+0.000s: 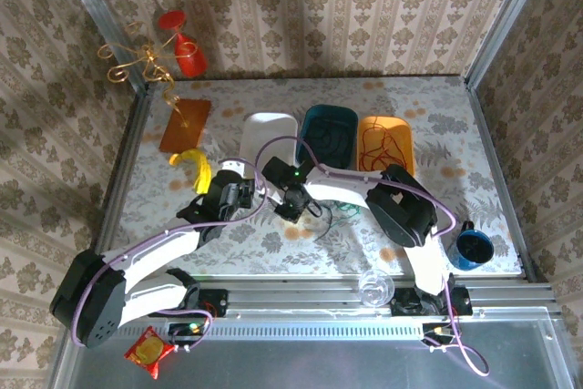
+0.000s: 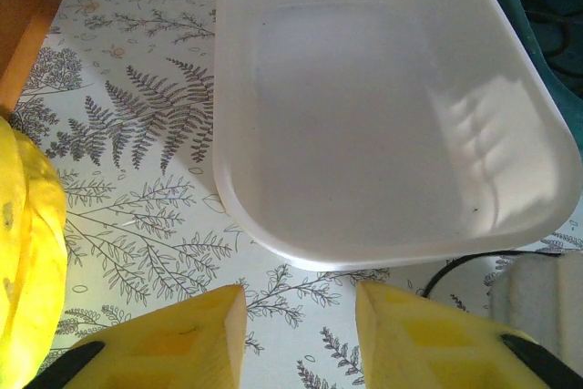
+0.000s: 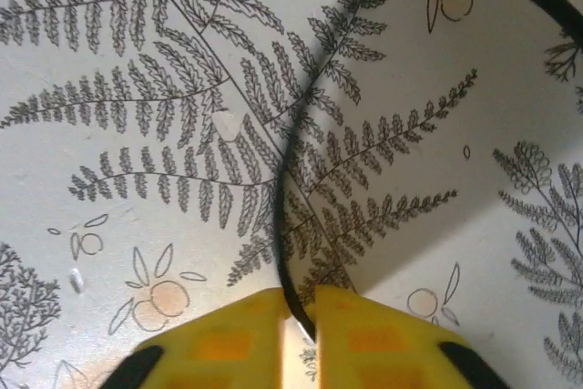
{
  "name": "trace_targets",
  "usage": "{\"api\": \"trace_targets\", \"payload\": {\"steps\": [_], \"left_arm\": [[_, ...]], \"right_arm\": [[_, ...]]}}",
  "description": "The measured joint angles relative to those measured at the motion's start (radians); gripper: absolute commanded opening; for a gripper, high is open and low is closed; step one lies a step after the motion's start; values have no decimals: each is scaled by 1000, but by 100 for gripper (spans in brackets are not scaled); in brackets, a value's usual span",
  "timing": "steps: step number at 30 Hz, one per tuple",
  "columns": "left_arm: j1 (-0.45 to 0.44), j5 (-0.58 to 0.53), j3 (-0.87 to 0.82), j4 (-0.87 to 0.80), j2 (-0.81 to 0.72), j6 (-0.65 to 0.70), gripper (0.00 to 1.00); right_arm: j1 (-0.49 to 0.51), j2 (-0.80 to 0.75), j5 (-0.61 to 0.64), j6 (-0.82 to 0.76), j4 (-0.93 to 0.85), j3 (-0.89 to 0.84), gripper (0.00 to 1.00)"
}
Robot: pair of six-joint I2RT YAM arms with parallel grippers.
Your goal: Untangle the cables
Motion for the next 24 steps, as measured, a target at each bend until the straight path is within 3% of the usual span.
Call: {"api": "trace_targets", "payload": {"steps": [8,14,24], "left_arm": [[0,6,1,5,42,0,37],[0,21,3,20,67,0,37],[-1,43,3,58,78,-2,38]], "right_arm": [[16,-155,-56,64,10,-119,6],[-48,-346,-124,107,36,-112,6],[-167,-408,-190,185,79,-106,5]]}}
